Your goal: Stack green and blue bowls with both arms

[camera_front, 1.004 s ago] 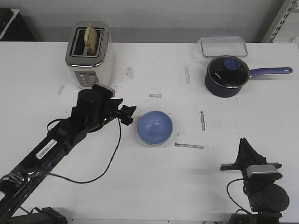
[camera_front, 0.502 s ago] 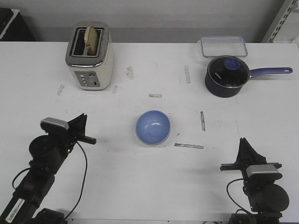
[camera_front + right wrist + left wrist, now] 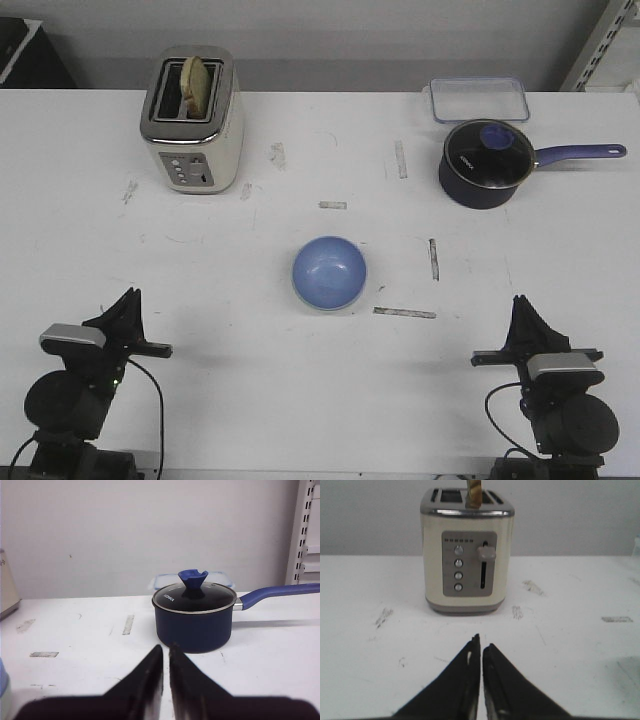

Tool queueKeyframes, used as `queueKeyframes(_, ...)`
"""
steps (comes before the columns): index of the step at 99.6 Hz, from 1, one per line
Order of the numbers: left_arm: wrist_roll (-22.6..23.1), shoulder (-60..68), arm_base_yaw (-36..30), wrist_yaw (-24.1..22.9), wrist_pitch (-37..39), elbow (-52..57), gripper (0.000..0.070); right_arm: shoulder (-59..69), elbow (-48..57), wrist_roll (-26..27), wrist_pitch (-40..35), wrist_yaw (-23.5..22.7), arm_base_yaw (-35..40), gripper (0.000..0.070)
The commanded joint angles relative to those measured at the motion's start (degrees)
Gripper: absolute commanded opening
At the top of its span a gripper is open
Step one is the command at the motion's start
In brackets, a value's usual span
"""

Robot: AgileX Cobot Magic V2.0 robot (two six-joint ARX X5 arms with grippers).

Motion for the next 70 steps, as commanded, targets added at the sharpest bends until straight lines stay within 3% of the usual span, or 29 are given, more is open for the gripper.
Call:
queueKeyframes(1, 0.44, -1.97, -0.02, 0.02, 0.92, 0.79, 0.0001, -0.11, -0.07, 0.48, 0.81, 0.20, 0.04, 0.0012)
queueKeyframes(46, 0.52, -10.47, 0.00, -0.26, -0.46, -0.55, 0.0001, -0.11, -0.07, 0.50, 0.81, 0.20, 0.04, 0.0013)
queueKeyframes(70, 0.52, -11.78, 0.04, -4.94, 0.37, -6.91, 0.0001, -0.11, -0.07, 0.50, 0.81, 0.20, 0.04, 0.0013)
